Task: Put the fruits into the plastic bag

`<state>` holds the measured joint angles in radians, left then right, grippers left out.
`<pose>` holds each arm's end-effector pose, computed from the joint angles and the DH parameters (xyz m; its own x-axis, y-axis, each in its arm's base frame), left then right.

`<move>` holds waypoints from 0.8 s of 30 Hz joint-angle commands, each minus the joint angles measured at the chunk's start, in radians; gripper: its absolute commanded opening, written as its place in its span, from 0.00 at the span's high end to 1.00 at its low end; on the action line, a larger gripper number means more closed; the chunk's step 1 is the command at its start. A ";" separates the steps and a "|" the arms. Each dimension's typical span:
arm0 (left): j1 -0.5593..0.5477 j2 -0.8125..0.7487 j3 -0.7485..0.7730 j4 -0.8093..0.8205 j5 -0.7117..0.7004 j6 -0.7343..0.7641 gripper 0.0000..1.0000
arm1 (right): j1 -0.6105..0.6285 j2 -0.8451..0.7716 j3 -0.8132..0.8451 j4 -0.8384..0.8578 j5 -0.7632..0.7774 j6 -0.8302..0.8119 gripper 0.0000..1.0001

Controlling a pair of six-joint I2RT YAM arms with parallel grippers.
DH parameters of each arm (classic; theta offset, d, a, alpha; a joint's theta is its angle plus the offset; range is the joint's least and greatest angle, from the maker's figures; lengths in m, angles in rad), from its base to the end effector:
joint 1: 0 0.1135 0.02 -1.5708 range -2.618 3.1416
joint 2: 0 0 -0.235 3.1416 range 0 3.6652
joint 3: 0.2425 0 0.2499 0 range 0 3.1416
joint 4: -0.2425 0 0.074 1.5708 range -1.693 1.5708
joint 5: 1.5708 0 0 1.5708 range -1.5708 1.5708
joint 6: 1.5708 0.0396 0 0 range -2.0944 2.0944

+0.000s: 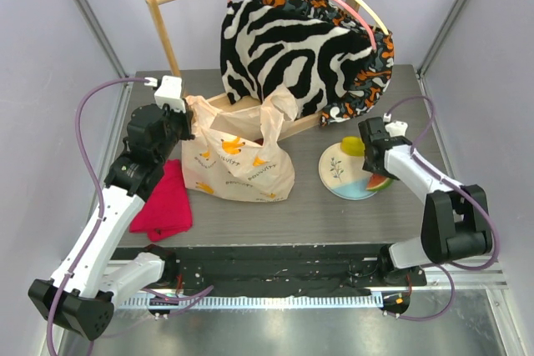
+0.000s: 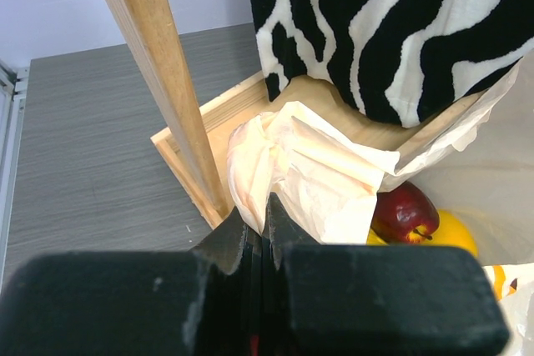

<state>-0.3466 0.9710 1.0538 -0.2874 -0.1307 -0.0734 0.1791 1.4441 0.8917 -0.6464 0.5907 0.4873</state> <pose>0.2228 -0.0750 0.3643 -0.2065 -0.0027 -0.9784 0.2022 0.9783 -0.0454 0.2668 0.0259 0.1708 -0.7860 0.2529 -0.5641 0.4745 0.8317 -0.2883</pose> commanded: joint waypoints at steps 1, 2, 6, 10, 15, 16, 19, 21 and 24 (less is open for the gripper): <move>-0.005 -0.022 -0.002 0.050 -0.015 0.007 1.00 | -0.004 -0.085 0.056 -0.073 0.095 0.017 0.75; -0.005 -0.020 -0.003 0.050 -0.015 0.007 1.00 | -0.006 -0.099 0.070 -0.087 0.101 0.020 0.76; -0.006 -0.023 -0.002 0.050 -0.012 0.006 1.00 | -0.004 -0.273 0.125 -0.047 0.008 0.002 0.81; -0.006 -0.023 -0.003 0.051 -0.006 0.003 1.00 | 0.005 -0.472 0.084 0.186 -0.331 0.006 0.85; -0.006 -0.022 -0.003 0.051 -0.009 0.004 1.00 | 0.081 -0.564 0.069 0.455 -0.656 0.017 0.90; -0.006 -0.020 -0.003 0.051 -0.004 0.003 1.00 | 0.103 -0.565 0.070 0.494 -0.684 0.020 0.90; -0.006 -0.018 -0.006 0.057 0.008 -0.002 1.00 | 0.250 -0.561 0.069 0.645 -0.729 0.002 0.91; -0.006 -0.015 -0.008 0.057 0.017 -0.002 1.00 | 0.372 -0.524 0.079 0.770 -0.726 -0.042 0.91; -0.006 -0.017 -0.009 0.060 0.020 0.001 1.00 | 0.507 -0.429 0.139 0.841 -0.718 -0.120 0.91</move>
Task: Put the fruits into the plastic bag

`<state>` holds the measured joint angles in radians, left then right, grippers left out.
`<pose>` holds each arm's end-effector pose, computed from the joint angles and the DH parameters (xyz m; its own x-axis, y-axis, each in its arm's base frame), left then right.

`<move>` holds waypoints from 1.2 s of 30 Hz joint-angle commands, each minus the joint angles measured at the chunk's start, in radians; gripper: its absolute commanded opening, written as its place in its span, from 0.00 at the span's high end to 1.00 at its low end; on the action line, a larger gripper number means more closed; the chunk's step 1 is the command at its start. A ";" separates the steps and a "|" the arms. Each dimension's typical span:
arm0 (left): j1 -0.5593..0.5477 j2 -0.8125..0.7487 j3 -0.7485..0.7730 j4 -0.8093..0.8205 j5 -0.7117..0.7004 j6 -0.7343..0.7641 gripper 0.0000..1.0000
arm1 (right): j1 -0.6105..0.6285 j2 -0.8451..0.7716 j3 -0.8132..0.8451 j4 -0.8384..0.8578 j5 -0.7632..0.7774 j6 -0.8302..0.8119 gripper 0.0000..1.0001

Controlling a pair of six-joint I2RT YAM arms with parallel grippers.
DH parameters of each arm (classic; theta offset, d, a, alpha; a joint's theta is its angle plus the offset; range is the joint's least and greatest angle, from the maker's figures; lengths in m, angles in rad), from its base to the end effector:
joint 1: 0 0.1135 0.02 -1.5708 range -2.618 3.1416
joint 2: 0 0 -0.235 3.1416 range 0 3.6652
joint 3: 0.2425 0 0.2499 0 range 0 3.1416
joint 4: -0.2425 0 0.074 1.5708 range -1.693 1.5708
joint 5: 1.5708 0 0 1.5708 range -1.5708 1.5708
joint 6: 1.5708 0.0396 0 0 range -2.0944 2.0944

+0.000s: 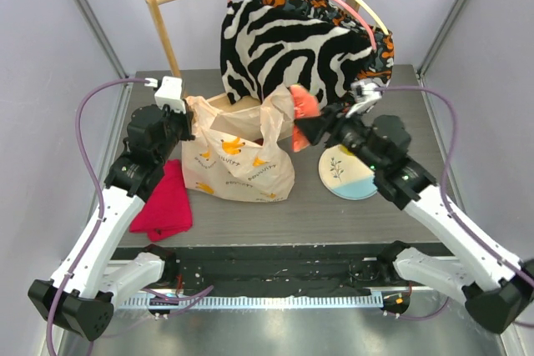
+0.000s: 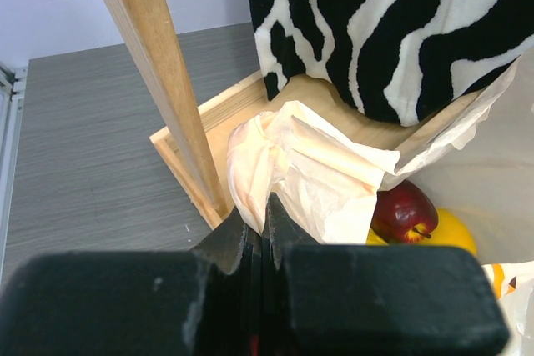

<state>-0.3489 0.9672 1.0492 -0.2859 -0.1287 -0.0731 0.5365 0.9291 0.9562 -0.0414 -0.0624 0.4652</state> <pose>0.2220 -0.0754 0.3637 -0.2059 -0.0022 -0.9786 0.2064 0.9774 -0.0456 0.1996 0.1216 0.3667 -0.2639 0.3640 -0.8932 -0.4983 0.7415 0.4494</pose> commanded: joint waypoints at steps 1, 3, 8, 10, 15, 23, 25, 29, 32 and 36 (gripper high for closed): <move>-0.004 -0.012 -0.005 0.059 0.018 0.002 1.00 | 0.178 0.118 0.099 0.238 -0.070 -0.118 0.91; -0.004 -0.016 -0.011 0.065 0.014 0.004 1.00 | 0.248 0.203 0.165 0.253 -0.086 -0.164 0.91; -0.004 -0.015 -0.017 0.071 -0.003 0.010 1.00 | 0.280 0.375 0.275 0.239 -0.119 -0.191 0.92; -0.002 -0.018 -0.018 0.071 -0.003 0.010 1.00 | 0.283 0.416 0.291 0.250 -0.097 -0.204 0.92; -0.004 -0.012 -0.020 0.076 0.015 0.003 1.00 | 0.284 0.471 0.340 0.247 -0.014 -0.237 0.92; -0.004 -0.005 -0.020 0.077 0.020 -0.002 1.00 | 0.295 0.570 0.331 0.351 0.151 -0.292 0.93; -0.004 -0.004 -0.020 0.077 0.023 -0.002 1.00 | 0.304 0.583 0.314 0.374 0.180 -0.309 0.93; -0.002 -0.002 -0.020 0.077 0.027 -0.007 1.00 | 0.313 0.628 0.294 0.405 0.225 -0.286 0.94; -0.002 -0.002 -0.020 0.076 0.024 -0.005 1.00 | 0.342 0.637 0.282 0.403 0.214 -0.287 0.94; -0.004 -0.004 -0.020 0.076 0.021 -0.005 1.00 | 0.382 0.625 0.277 0.345 0.216 -0.327 0.94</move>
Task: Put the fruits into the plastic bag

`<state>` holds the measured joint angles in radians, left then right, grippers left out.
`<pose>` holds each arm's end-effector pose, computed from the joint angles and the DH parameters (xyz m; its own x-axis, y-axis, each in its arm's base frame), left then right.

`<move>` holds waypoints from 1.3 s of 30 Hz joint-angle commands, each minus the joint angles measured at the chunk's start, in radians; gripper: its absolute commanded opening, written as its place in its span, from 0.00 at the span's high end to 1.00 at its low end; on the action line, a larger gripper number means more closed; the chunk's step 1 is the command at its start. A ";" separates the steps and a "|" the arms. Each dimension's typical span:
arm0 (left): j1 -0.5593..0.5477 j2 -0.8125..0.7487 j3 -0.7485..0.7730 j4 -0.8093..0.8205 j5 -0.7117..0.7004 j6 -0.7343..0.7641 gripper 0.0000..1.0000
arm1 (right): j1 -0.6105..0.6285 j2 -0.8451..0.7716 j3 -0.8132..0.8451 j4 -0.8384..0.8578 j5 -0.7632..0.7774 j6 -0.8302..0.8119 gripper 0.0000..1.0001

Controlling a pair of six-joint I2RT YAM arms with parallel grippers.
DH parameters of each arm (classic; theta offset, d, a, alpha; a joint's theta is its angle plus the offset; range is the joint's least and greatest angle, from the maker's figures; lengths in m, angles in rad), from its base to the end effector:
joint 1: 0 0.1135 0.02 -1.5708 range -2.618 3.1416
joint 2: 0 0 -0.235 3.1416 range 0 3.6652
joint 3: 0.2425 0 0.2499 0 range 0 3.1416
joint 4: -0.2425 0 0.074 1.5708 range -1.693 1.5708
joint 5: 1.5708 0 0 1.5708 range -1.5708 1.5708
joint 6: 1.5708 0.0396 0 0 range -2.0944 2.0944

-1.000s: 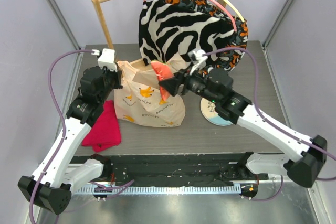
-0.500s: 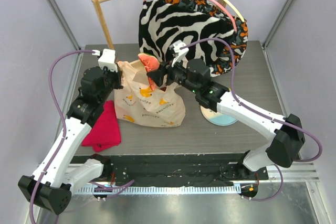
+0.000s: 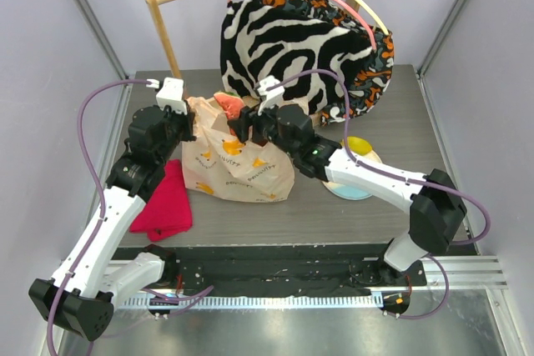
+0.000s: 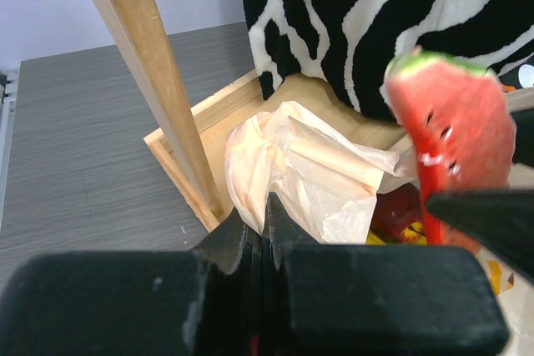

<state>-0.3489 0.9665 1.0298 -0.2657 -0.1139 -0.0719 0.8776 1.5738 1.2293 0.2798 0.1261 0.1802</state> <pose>0.2231 -0.0764 0.3593 -0.2053 -0.0013 -0.9787 0.2209 0.9741 -0.0476 0.2482 0.2909 0.3157 -0.1630 0.0820 -0.9832 -0.6644 0.7276 0.1709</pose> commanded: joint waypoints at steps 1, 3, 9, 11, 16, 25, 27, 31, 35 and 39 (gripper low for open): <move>-0.002 -0.002 0.000 0.056 0.005 -0.006 1.00 | 0.059 -0.026 -0.002 -0.005 0.030 -0.050 0.94; -0.002 -0.003 0.000 0.056 0.006 -0.006 1.00 | 0.086 -0.052 -0.025 -0.036 0.043 -0.065 0.94; -0.004 -0.003 0.000 0.056 0.003 -0.009 1.00 | 0.136 -0.074 -0.053 -0.192 0.102 -0.050 0.94; -0.004 -0.005 0.000 0.057 0.005 -0.011 1.00 | 0.135 -0.035 -0.016 -0.273 0.158 -0.024 0.94; -0.004 -0.005 -0.002 0.059 -0.003 -0.009 1.00 | 0.135 0.084 0.145 -0.532 0.213 0.025 0.95; -0.004 -0.009 -0.005 0.062 0.005 -0.012 1.00 | 0.054 0.307 0.352 -0.853 0.127 0.171 0.92; -0.005 -0.009 -0.005 0.063 0.008 -0.011 1.00 | 0.049 0.325 0.357 -0.870 0.110 0.173 0.89; -0.005 -0.008 -0.005 0.065 0.011 -0.014 1.00 | 0.049 0.313 0.360 -0.866 0.096 0.160 0.68; -0.005 -0.008 -0.005 0.065 0.011 -0.014 1.00 | 0.049 0.278 0.360 -0.846 0.118 0.153 0.42; -0.005 -0.008 -0.005 0.063 0.011 -0.016 1.00 | 0.049 0.236 0.345 -0.795 0.110 0.136 0.22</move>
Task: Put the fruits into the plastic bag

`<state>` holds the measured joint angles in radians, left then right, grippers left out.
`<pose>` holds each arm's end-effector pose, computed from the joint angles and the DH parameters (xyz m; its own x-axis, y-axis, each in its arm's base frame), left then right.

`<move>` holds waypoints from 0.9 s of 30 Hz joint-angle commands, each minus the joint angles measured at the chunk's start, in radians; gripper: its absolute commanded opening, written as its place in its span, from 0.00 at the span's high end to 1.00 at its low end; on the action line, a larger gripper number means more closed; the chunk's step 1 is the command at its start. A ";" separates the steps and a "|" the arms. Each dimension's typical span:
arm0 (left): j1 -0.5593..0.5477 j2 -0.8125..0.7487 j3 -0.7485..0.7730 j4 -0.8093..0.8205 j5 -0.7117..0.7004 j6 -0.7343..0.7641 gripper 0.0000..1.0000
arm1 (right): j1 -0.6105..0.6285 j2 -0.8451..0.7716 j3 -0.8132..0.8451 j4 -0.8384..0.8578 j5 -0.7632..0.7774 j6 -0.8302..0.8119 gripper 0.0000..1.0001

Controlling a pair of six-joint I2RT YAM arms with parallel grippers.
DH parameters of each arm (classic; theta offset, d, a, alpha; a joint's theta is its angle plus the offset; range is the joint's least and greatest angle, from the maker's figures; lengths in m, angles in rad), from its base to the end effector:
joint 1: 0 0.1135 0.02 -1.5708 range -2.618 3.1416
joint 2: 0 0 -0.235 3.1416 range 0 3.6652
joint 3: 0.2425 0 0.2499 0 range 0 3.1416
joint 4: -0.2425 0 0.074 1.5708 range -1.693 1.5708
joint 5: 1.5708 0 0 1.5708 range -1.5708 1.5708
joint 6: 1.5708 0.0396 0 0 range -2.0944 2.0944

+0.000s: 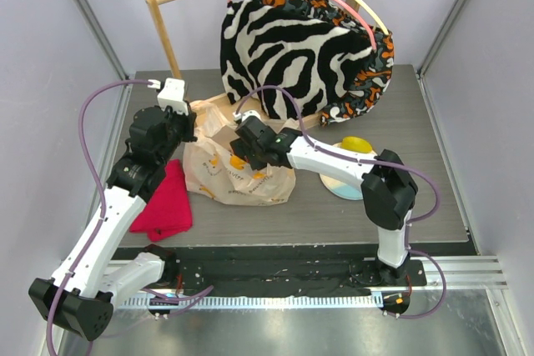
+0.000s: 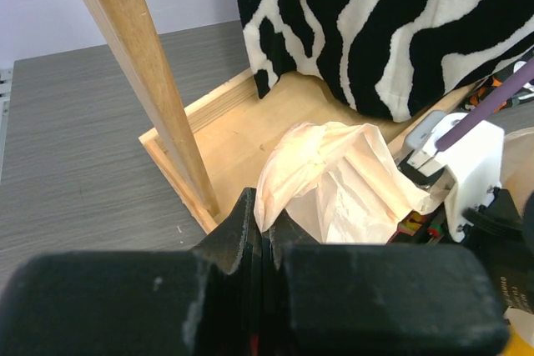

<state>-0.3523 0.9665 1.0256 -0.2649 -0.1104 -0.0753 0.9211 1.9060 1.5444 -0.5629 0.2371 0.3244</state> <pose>0.2231 -0.0774 0.3579 -0.2094 -0.0027 -0.9778 0.2266 0.9726 -0.0512 0.2574 0.3234 0.2159 -0.6772 -0.3792 -0.6306 -0.4986 0.8667 0.0142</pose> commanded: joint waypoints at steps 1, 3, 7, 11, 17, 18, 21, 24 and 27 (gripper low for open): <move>-0.002 -0.008 -0.001 0.064 0.009 -0.012 1.00 | 0.004 -0.104 0.022 0.058 -0.007 -0.008 0.15; -0.002 -0.008 -0.001 0.062 0.009 -0.012 1.00 | 0.004 -0.120 0.020 0.073 -0.006 -0.001 0.06; -0.004 -0.008 -0.002 0.066 0.011 -0.012 1.00 | 0.001 -0.153 0.022 0.103 0.007 0.013 0.00; -0.004 -0.008 -0.004 0.066 0.009 -0.012 1.00 | 0.001 -0.264 -0.046 0.236 -0.034 0.004 0.02; -0.004 -0.008 -0.002 0.066 0.014 -0.015 1.00 | -0.004 -0.423 -0.228 0.553 -0.119 0.022 0.12; -0.004 -0.005 -0.002 0.066 0.012 -0.015 1.00 | -0.005 -0.452 -0.259 0.625 -0.125 0.045 0.15; -0.004 -0.006 -0.002 0.067 0.017 -0.017 1.00 | -0.014 -0.502 -0.332 0.760 -0.113 0.120 0.18; -0.004 -0.003 -0.002 0.067 0.017 -0.018 1.00 | -0.031 -0.532 -0.408 0.911 -0.125 0.174 0.20; -0.004 -0.005 -0.004 0.069 0.017 -0.018 1.00 | -0.050 -0.548 -0.451 1.057 -0.225 0.209 0.20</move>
<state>-0.3523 0.9668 1.0241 -0.2581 -0.1040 -0.0792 0.8921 1.3899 1.1423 0.2070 0.1005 0.4541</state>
